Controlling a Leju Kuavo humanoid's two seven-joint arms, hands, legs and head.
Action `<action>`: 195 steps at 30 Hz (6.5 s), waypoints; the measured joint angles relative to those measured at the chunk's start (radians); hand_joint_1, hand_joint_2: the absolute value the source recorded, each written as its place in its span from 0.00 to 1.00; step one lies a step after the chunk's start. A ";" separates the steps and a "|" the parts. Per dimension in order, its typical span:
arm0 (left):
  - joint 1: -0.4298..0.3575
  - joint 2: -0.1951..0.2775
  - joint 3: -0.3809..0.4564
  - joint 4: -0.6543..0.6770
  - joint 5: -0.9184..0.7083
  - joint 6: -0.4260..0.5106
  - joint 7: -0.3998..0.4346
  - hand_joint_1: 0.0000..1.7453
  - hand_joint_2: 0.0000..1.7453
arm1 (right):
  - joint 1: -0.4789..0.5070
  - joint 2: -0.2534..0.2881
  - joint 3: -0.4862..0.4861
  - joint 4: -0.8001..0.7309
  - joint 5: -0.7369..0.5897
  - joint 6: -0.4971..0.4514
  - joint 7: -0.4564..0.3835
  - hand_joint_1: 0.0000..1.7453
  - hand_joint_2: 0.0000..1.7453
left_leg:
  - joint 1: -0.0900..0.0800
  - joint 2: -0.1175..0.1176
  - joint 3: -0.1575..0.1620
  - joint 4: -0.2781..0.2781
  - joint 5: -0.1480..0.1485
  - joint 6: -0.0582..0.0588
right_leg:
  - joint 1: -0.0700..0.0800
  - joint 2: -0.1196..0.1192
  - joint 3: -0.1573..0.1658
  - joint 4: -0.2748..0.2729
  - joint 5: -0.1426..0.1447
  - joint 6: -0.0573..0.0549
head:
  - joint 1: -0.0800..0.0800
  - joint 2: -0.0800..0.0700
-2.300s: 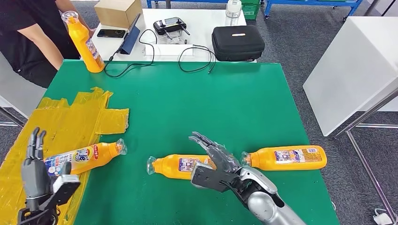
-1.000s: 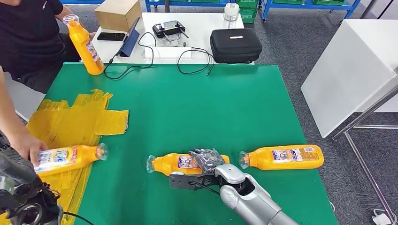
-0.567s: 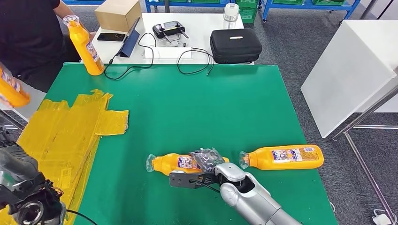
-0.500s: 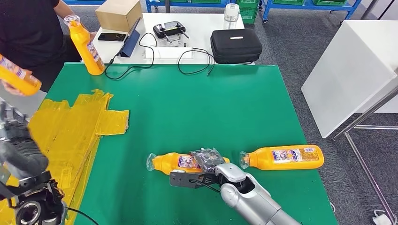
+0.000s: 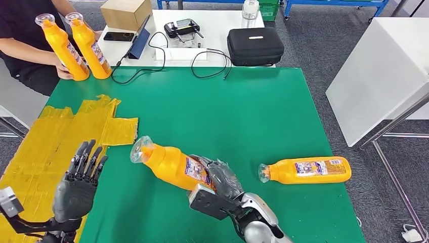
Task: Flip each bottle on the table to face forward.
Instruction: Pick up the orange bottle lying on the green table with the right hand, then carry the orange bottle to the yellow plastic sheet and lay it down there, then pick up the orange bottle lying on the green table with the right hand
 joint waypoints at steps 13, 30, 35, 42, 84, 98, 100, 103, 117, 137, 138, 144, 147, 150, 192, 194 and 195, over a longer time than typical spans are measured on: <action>0.015 -0.006 -0.136 -0.014 0.063 0.003 -0.002 0.00 1.00 | -0.016 0.028 -0.010 -0.057 -0.069 -0.007 -0.018 1.00 1.00 | 0.000 0.000 0.000 0.000 0.000 0.000 | 0.000 0.000 0.000 0.000 0.000 0.000 | 0.000 0.000; -0.049 0.030 -0.193 0.033 0.120 0.035 0.013 0.00 1.00 | -0.175 0.130 0.024 0.200 -0.116 0.015 0.020 1.00 1.00 | 0.000 0.000 -0.001 0.000 0.002 0.000 | 0.000 0.000 0.000 0.001 0.000 0.000 | 0.000 0.000; -0.055 0.033 -0.193 0.040 0.104 0.043 0.008 0.00 1.00 | -0.190 0.140 0.035 0.231 -0.114 0.014 0.021 1.00 1.00 | 0.000 0.000 -0.002 0.000 0.001 0.000 | 0.000 0.000 -0.001 0.001 0.000 0.000 | 0.000 0.000; -0.070 0.034 -0.177 0.062 0.085 0.074 -0.002 0.00 1.00 | -0.228 0.164 0.098 0.266 -0.072 0.017 0.038 1.00 1.00 | 0.000 0.000 -0.003 0.000 0.001 0.000 | 0.000 0.000 -0.002 0.001 0.000 0.000 | 0.000 0.000; -0.091 0.034 -0.141 0.097 0.122 0.099 0.027 0.77 1.00 | -0.420 0.329 0.348 0.601 -0.119 0.012 0.088 1.00 1.00 | 0.000 0.000 -0.003 0.000 0.002 0.000 | 0.000 0.000 -0.003 0.001 0.000 0.000 | 0.000 0.000; -0.090 0.034 -0.136 0.097 0.092 0.098 -0.007 1.00 1.00 | -0.434 0.341 0.353 0.629 -0.124 0.017 0.088 1.00 1.00 | 0.001 0.000 -0.003 0.000 0.002 0.000 | 0.000 0.000 -0.003 0.001 0.000 0.000 | 0.000 0.000; -0.090 0.034 -0.136 0.097 0.090 0.098 -0.009 1.00 1.00 | -0.434 0.341 0.353 0.631 -0.124 0.017 0.088 1.00 1.00 | 0.001 0.000 -0.003 0.000 0.002 0.000 | 0.000 0.000 -0.003 0.001 0.000 0.000 | 0.000 0.000; -0.090 0.034 -0.136 0.097 0.088 0.098 -0.011 1.00 1.00 | -0.434 0.342 0.353 0.633 -0.124 0.017 0.088 0.99 1.00 | 0.000 0.000 -0.003 0.000 0.002 0.000 | 0.000 0.000 -0.003 0.001 0.000 0.000 | 0.000 0.000; -0.094 0.012 -0.114 0.036 -0.608 0.546 -0.138 1.00 1.00 | -0.277 0.225 0.217 0.408 0.005 -0.080 0.100 0.00 0.00 | 0.000 -0.001 -0.004 0.000 0.002 0.000 | 0.000 -0.001 -0.003 0.001 0.000 0.000 | 0.000 0.000; -0.095 0.018 -0.023 0.053 -1.434 1.004 -0.092 1.00 1.00 | -0.068 0.071 0.016 -0.012 0.027 -0.044 0.042 0.00 0.00 | 0.000 -0.001 -0.004 0.000 0.001 0.000 | 0.000 -0.001 -0.004 0.000 0.000 0.000 | 0.000 0.000; -0.094 0.025 -0.022 0.065 -1.494 1.018 -0.076 1.00 1.00 | -0.061 0.066 0.010 -0.028 0.024 -0.040 0.040 0.00 0.00 | 0.000 -0.001 -0.004 0.000 0.001 0.000 | 0.000 -0.001 -0.004 0.000 0.000 0.000 | 0.000 0.000; -0.088 0.072 -0.063 0.185 -1.886 1.043 0.067 1.00 1.00 | -0.037 0.046 -0.014 -0.085 -0.002 -0.014 0.035 0.00 0.00 | 0.000 0.000 -0.004 0.000 0.001 0.000 | 0.000 -0.001 -0.004 0.000 0.000 0.000 | 0.000 0.000; -0.096 0.099 -0.122 0.284 -1.997 1.038 0.138 1.00 1.00 | -0.034 0.044 -0.015 -0.094 -0.011 -0.001 0.033 0.00 0.00 | 0.000 0.000 -0.003 0.000 0.002 0.000 | 0.000 -0.001 -0.004 0.000 0.000 0.000 | 0.000 0.000; -0.110 0.128 -0.185 0.386 -2.012 1.009 0.178 1.00 1.00 | -0.025 0.044 -0.015 -0.104 -0.013 0.004 0.033 0.00 0.00 | 0.000 0.000 -0.004 0.000 0.001 0.000 | 0.000 -0.001 -0.004 0.001 0.000 0.000 | 0.000 0.000; -0.001 -0.028 -0.101 0.026 -1.275 1.230 -0.306 0.00 0.00 | 0.343 -0.048 -0.164 -0.377 0.216 -0.203 0.027 0.00 0.00 | 0.000 -0.007 -0.004 0.000 0.002 -0.001 | 0.000 -0.010 -0.003 0.000 -0.001 -0.002 | 0.000 0.000; 0.000 -0.050 -0.076 -0.023 -1.202 1.231 -0.325 0.00 0.00 | 0.368 -0.060 -0.170 -0.396 0.221 -0.222 0.033 0.00 0.50 | 0.000 -0.007 -0.005 0.000 0.002 -0.001 | 0.000 -0.010 -0.002 0.000 -0.001 -0.002 | 0.000 0.000; 0.001 -0.058 -0.067 -0.045 -1.171 1.228 -0.332 0.00 0.00 | 0.378 -0.066 -0.173 -0.404 0.225 -0.228 0.038 0.00 0.75 | 0.000 -0.007 -0.005 0.000 0.002 -0.001 | 0.000 -0.010 -0.003 0.000 -0.001 -0.002 | 0.000 0.000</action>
